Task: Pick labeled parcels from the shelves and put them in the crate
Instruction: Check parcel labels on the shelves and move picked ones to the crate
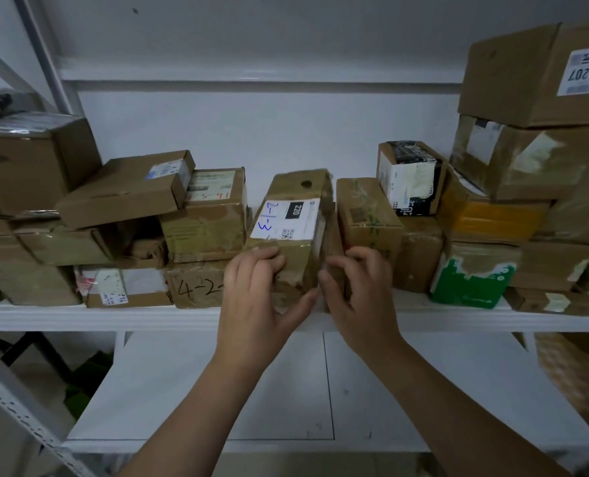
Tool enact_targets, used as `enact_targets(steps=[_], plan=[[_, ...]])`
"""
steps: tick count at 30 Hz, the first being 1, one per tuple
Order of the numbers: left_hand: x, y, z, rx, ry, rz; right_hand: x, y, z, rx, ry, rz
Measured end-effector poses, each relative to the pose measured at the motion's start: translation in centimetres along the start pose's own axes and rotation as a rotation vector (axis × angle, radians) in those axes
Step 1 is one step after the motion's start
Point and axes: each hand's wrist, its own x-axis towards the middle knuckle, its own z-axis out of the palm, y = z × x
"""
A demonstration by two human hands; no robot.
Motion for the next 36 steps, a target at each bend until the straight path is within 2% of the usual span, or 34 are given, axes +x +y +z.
enact_targets(steps=[4, 7, 9, 13, 15, 19, 22, 26, 28, 31, 36], plan=[[0.7, 0.3, 0.0, -0.058, 0.031, 0.031, 0.9, -2.7, -1.7, 0.486, -0.178, 0.274], [1.0, 0.1, -0.2, -0.093, -0.039, 0.091, 1.7, -3.1, -2.2, 0.691, -0.191, 0.35], [1.0, 0.1, -0.5, -0.085, -0.111, 0.202, 2.2, -3.1, -2.5, 0.754, -0.14, 0.341], [1.8, 0.2, -1.6, -0.079, -0.231, 0.364, 3.8, -2.1, -3.2, 0.711, -0.136, 0.325], [3.0, -0.4, -2.1, 0.036, -0.257, 0.398, 4.6, -1.6, -3.9, 0.674, -0.136, 0.316], [6.2, -2.2, -3.6, 0.24, -0.247, 0.271, 5.9, -1.2, -5.4, 0.87, -0.137, 0.341], [8.2, -2.8, -5.3, 0.324, -0.185, 0.148, 6.5, -0.9, -6.0, 0.894, -0.123, 0.359], [9.1, -2.7, -6.6, 0.139, -0.127, -0.082, 7.1, -0.9, -6.0, 0.984, -0.101, 0.359], [8.6, -2.7, -6.5, 0.07, -0.133, -0.1, 7.4, -1.1, -5.8, 1.082, -0.076, 0.383], [7.4, -2.5, -6.2, 0.035, -0.038, -0.15, 7.9, -1.5, -5.2, 1.179, -0.04, 0.41], [6.0, -1.9, -6.4, 0.04, 0.091, -0.198, 8.2, -2.7, -4.9, 1.176, -0.067, 0.381]])
